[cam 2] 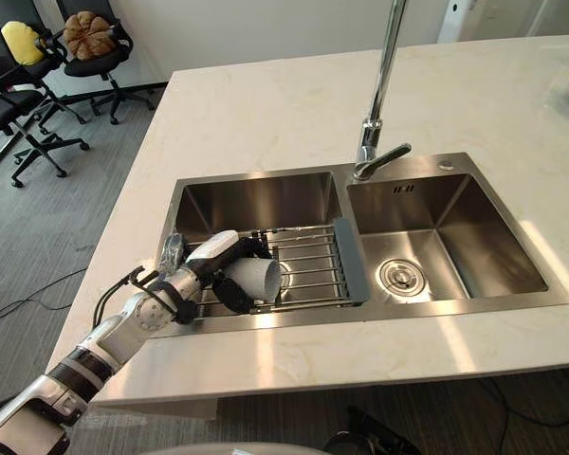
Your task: Walk over to the sink, pick up the cup, carry it to the dishwasher, place the cup inside the dishwasher, then close the dishwasher door
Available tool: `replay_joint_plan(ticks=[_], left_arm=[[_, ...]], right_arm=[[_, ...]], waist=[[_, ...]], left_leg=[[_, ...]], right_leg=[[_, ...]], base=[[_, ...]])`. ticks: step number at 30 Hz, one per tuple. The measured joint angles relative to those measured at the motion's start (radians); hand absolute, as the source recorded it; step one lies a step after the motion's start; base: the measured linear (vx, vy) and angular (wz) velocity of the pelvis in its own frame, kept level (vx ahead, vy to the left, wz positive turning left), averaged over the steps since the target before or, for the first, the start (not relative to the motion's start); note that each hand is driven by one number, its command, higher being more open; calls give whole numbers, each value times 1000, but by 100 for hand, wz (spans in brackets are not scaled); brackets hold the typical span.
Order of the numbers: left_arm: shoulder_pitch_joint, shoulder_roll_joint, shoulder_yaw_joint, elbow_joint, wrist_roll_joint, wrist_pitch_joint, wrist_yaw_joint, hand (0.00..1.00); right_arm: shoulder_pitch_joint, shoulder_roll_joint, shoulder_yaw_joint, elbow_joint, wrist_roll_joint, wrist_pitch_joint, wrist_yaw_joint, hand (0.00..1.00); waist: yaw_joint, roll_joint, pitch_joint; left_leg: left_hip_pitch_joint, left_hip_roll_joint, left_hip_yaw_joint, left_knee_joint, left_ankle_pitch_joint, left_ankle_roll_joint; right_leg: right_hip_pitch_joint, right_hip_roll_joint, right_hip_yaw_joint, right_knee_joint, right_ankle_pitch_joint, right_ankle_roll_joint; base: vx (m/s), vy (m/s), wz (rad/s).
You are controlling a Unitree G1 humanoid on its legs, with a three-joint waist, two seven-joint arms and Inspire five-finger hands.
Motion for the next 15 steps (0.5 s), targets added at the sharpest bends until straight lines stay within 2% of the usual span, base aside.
replay_joint_plan(ticks=[2,5,9,11,12,15], left_arm=[[53,6,47,-108,-80,-6,2,0],[111,-38,183,-323,-170,-44,50,0],[144,-103,457,-570,-190,-176,168,0],[173,-119,537,-662,-223,-227,206,0],[198,-129,564,-703,-262,-251,218,0],[306,-163,596,-759,-349,-257,211,0]], right_arm=[[9,1,-43,11,0,-1,11,100],[18,2,-115,49,-4,-2,22,100],[16,7,-174,75,-39,-9,25,100],[17,7,-173,87,-41,-15,25,100],[17,7,-172,91,-52,-18,24,100],[10,1,-165,109,-90,-13,24,100]], waist=[[11,0,0],[65,0,0],[126,0,-1],[155,-4,-2],[178,-7,-4],[213,-8,-3]], left_leg=[[-13,-2,-33,7,2,2],[-30,-8,-85,17,5,8],[-64,-10,-171,55,11,15],[-89,-12,-204,77,11,15],[-107,-17,-228,95,11,15],[-149,-16,-289,170,11,14]], right_leg=[[10,-5,-21,4,0,0],[34,-15,-65,5,0,0],[78,-20,-145,5,-3,-3],[87,-21,-167,5,-19,-6],[95,-25,-178,5,-38,6],[126,-19,-232,4,-57,12]], base=[[12,-7,39],[-3,2,49],[-54,-15,56],[-95,-27,55],[-109,-33,58],[-167,-52,61]])
